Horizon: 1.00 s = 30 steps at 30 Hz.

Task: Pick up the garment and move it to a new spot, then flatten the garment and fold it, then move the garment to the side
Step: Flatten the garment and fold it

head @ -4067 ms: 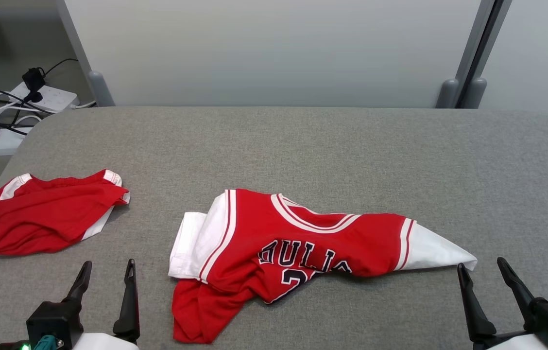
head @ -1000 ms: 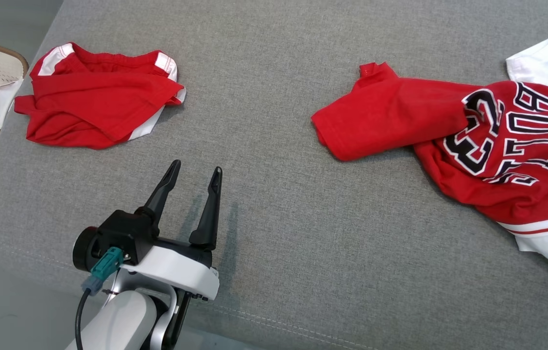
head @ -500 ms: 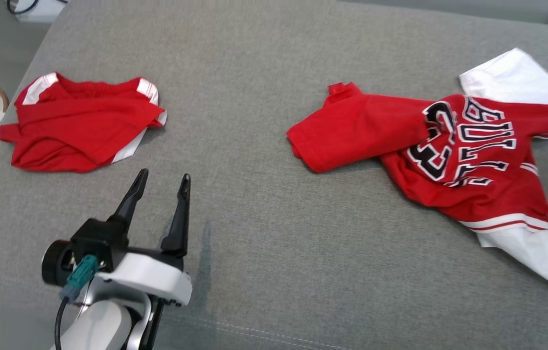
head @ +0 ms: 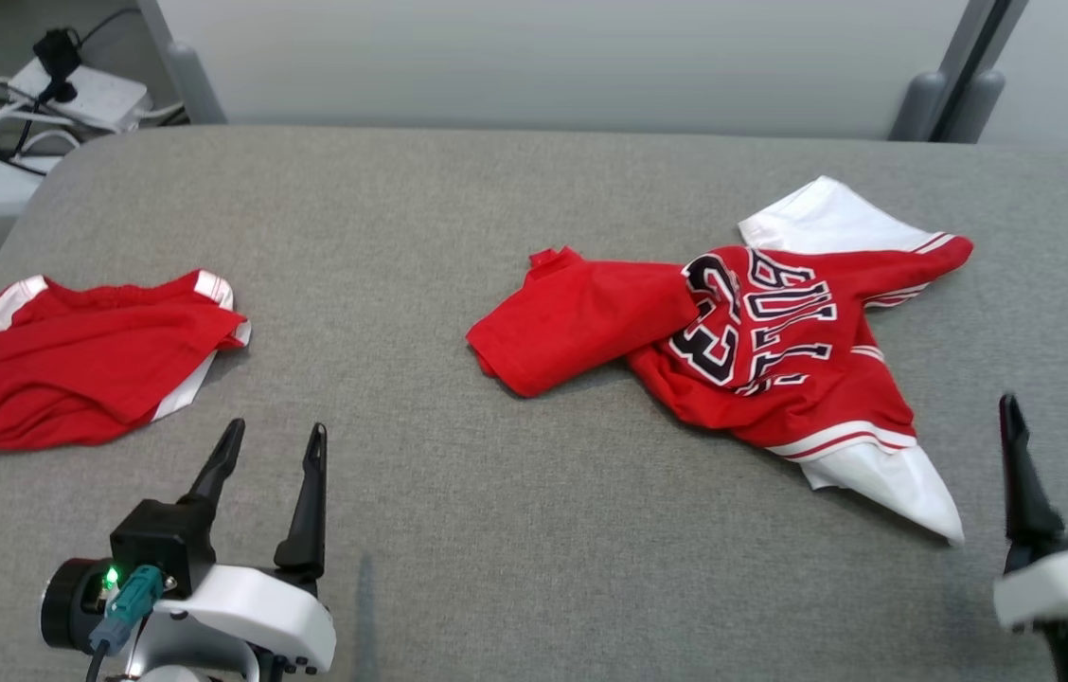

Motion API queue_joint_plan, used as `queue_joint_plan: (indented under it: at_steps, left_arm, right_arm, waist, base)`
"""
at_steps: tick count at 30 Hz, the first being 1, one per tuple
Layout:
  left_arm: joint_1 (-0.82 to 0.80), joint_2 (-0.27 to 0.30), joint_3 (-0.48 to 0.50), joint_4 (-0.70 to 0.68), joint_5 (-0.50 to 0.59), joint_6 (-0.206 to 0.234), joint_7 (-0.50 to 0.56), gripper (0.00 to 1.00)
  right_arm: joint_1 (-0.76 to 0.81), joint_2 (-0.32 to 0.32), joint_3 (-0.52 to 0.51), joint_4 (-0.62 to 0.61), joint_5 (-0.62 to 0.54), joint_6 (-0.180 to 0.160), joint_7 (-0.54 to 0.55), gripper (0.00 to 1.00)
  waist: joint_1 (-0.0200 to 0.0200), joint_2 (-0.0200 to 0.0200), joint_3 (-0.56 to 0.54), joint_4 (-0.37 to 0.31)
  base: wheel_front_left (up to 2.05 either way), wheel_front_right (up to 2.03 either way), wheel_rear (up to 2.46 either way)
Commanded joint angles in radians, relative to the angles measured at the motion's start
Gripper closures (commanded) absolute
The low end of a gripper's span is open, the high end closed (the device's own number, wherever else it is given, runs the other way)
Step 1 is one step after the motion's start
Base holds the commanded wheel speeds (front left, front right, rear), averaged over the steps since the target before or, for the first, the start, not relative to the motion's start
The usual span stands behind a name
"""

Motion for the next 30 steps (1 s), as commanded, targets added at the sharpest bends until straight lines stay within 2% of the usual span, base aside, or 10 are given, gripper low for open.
queue_joint_plan:
  at_steps: [1,5,8,20,24,30]
  left_arm:
    - [-0.019,0.026,0.037,-0.028,-0.004,0.006,0.002,0.00]
    - [0.004,0.026,0.032,-0.023,-0.015,0.008,0.008,0.00]
    - [0.024,0.029,0.035,-0.021,-0.022,0.015,0.008,0.00]
    - [0.023,0.035,0.022,-0.021,-0.026,0.010,0.024,0.00]
    - [-0.007,0.029,-0.019,0.008,-0.025,-0.031,0.052,0.00]
    - [-0.117,-0.027,-0.114,0.148,-0.032,-0.150,0.117,0.00]
  right_arm:
    - [0.036,0.006,-0.003,-0.073,-0.031,0.000,-0.013,0.00]
    - [0.185,0.105,-0.062,-0.213,-0.107,0.000,-0.013,0.00]
    - [0.255,0.145,-0.068,-0.277,-0.138,0.000,-0.009,0.00]
    - [0.304,0.182,-0.063,-0.361,-0.154,0.000,0.029,0.00]
    - [0.297,0.185,-0.056,-0.367,-0.147,0.000,0.030,0.00]
    - [0.263,0.188,-0.033,-0.378,-0.142,0.000,0.027,0.00]
  waist:
    - [0.0000,0.0000,-0.028,-0.020]
    - [0.0000,0.0000,-0.053,-0.026]
    - [0.0000,0.0000,-0.069,-0.034]
    - [0.0000,0.0000,-0.068,-0.047]
    - [0.0000,0.0000,-0.049,-0.051]
    - [0.0000,0.0000,0.009,-0.081]
  base:
    - [0.00,0.00,0.00]
    - [0.00,0.00,0.00]
    - [0.00,0.00,0.00]
    - [0.00,0.00,0.00]
    - [0.00,0.00,0.00]
    - [0.00,0.00,0.00]
